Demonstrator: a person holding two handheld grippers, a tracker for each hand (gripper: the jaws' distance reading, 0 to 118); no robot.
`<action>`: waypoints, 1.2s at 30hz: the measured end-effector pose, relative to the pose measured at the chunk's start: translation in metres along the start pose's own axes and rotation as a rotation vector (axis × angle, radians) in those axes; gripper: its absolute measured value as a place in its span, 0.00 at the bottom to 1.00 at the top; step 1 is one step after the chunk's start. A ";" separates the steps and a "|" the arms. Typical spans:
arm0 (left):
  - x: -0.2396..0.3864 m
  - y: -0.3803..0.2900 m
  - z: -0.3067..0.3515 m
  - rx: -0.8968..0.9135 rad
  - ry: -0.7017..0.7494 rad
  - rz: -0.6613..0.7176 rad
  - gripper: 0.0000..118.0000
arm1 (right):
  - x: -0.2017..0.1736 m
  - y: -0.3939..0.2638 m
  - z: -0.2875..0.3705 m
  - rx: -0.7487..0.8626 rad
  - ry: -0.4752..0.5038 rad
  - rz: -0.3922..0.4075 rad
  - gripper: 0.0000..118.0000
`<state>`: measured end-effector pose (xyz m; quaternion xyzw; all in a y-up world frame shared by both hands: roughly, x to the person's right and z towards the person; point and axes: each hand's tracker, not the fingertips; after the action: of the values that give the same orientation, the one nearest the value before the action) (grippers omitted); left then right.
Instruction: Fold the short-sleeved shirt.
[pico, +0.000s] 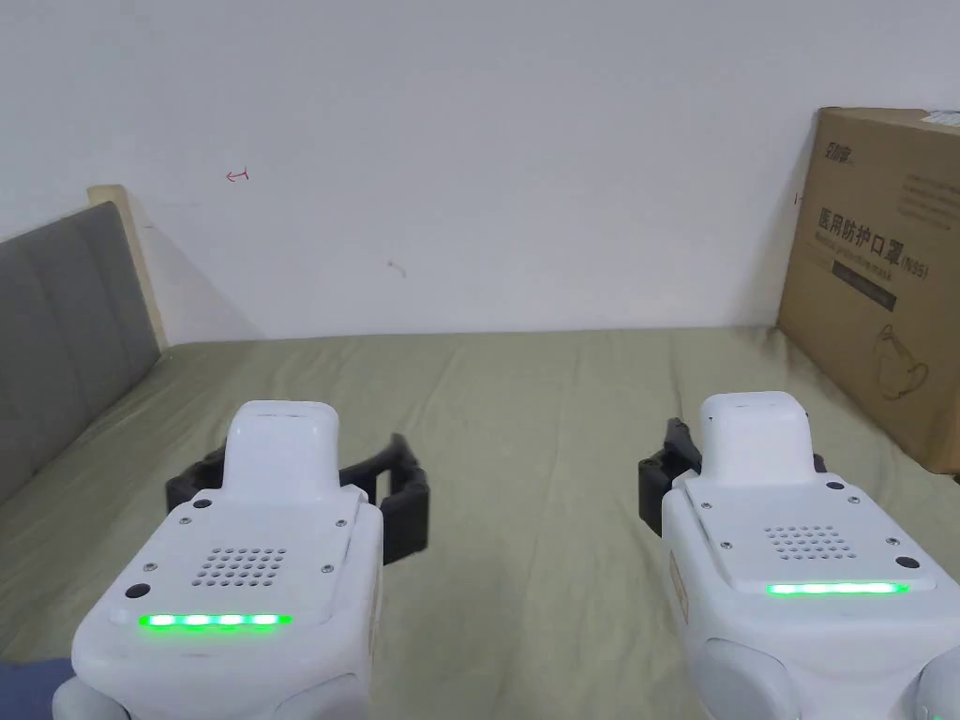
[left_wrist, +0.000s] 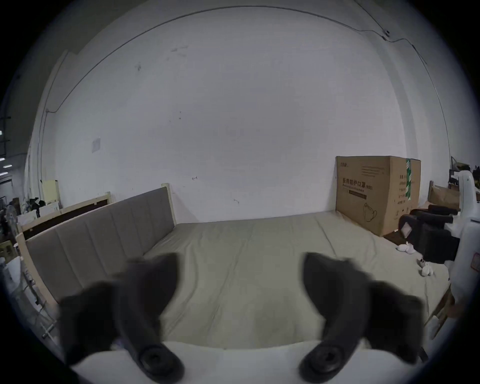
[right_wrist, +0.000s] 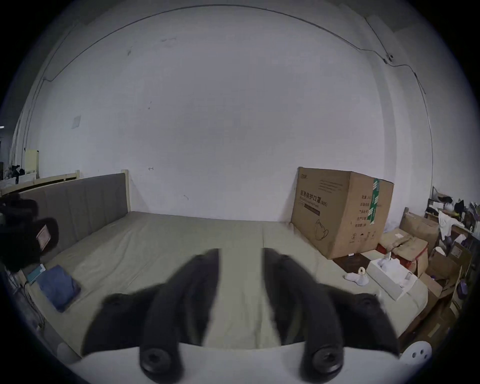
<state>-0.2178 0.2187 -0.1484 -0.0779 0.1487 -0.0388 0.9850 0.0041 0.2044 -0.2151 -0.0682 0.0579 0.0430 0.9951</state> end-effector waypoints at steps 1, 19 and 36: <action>-0.001 -0.001 0.000 -0.001 -0.013 0.008 0.94 | -0.001 0.000 -0.001 -0.005 -0.004 0.004 0.73; -0.006 0.009 0.005 0.033 -0.016 0.055 0.94 | 0.009 0.005 0.000 -0.010 -0.049 0.013 0.95; -0.002 0.007 0.008 0.013 -0.017 0.040 0.94 | 0.004 0.001 0.003 0.020 -0.020 0.019 0.95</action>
<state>-0.2165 0.2264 -0.1411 -0.0689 0.1416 -0.0194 0.9873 0.0083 0.2065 -0.2133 -0.0571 0.0491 0.0527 0.9958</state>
